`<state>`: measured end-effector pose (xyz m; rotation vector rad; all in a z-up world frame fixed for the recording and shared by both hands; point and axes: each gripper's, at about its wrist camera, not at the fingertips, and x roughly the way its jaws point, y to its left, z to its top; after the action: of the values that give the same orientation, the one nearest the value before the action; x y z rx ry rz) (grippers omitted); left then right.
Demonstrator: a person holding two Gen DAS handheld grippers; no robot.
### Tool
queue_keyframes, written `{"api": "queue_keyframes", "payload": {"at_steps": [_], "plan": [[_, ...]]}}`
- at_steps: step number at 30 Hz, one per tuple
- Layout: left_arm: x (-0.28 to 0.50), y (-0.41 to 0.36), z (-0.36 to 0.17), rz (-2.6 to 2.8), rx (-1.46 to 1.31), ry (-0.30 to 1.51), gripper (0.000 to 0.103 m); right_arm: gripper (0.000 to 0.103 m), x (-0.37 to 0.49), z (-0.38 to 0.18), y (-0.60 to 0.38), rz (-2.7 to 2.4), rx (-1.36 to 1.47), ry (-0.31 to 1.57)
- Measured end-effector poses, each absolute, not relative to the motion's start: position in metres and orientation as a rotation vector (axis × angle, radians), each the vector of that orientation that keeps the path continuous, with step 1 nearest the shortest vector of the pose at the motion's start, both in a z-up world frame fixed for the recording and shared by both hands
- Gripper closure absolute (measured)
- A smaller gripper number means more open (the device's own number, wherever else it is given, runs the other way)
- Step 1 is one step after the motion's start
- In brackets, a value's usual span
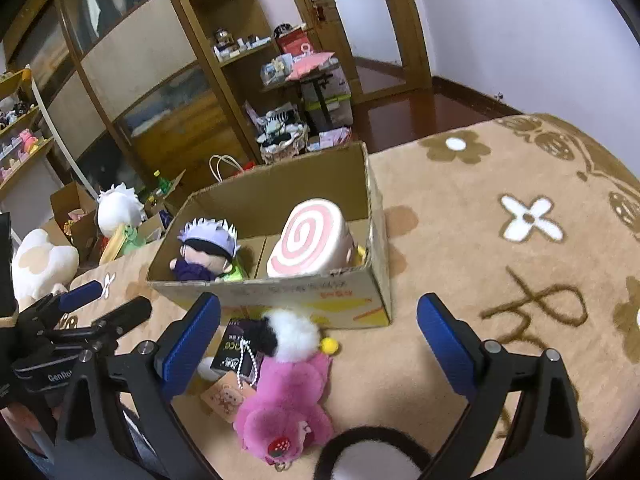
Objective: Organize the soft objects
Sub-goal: 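Move both tools back toward the pink plush keychain and black Face box beside the box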
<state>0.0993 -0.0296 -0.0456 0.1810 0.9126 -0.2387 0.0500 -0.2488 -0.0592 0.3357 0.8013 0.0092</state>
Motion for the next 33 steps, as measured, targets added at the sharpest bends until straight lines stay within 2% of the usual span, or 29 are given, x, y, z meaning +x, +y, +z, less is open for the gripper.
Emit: {"api": "queue_keyframes", "payload": {"at_steps": [19, 33], "plan": [[0.115, -0.049, -0.098, -0.268, 0.215, 1.092, 0.004, 0.0, 0.072, -0.099, -0.242, 0.055, 0.39, 0.903], [0.128, -0.053, -0.117, -0.264, 0.21, 1.13, 0.004, 0.0, 0.087, -0.123, -0.243, 0.072, 0.421, 0.961]]}}
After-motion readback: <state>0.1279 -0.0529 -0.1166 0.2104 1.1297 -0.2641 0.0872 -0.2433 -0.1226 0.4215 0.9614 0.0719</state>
